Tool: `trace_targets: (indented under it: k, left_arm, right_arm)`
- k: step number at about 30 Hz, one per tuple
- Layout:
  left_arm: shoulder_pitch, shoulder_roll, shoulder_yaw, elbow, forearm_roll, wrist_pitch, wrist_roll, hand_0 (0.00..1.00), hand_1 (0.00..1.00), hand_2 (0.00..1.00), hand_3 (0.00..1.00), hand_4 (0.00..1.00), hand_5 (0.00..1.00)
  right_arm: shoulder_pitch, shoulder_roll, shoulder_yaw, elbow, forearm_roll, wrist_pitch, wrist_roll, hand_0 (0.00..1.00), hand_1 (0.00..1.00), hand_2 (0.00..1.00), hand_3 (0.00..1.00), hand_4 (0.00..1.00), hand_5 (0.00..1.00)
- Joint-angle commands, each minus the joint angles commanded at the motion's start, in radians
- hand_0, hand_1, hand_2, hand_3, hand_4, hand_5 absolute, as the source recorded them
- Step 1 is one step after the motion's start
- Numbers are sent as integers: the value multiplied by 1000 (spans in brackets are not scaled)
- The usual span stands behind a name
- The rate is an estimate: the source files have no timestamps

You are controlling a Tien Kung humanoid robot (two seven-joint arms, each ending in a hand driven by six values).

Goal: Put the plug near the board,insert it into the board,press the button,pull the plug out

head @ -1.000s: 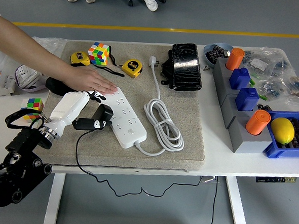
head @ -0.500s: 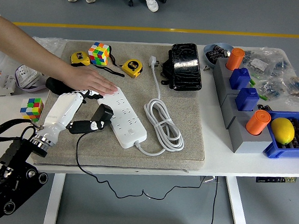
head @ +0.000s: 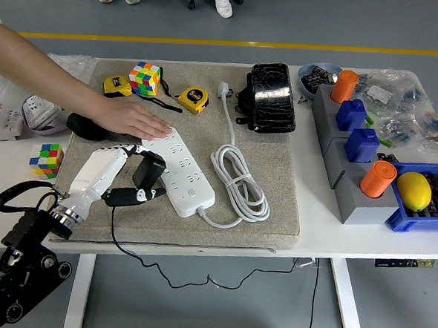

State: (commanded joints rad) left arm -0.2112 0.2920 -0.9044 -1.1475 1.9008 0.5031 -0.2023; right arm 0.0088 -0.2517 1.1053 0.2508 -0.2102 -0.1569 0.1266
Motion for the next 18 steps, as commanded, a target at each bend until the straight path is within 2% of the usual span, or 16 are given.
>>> trace_targets:
  k: [18]
  left_arm:
    - [-2, 3, 20, -10, -6, -13, 8, 595, 697, 685, 664, 998, 588]
  right_arm:
    - [0, 1, 11, 3, -9, -3, 6, 547, 580, 536, 502, 819, 366]
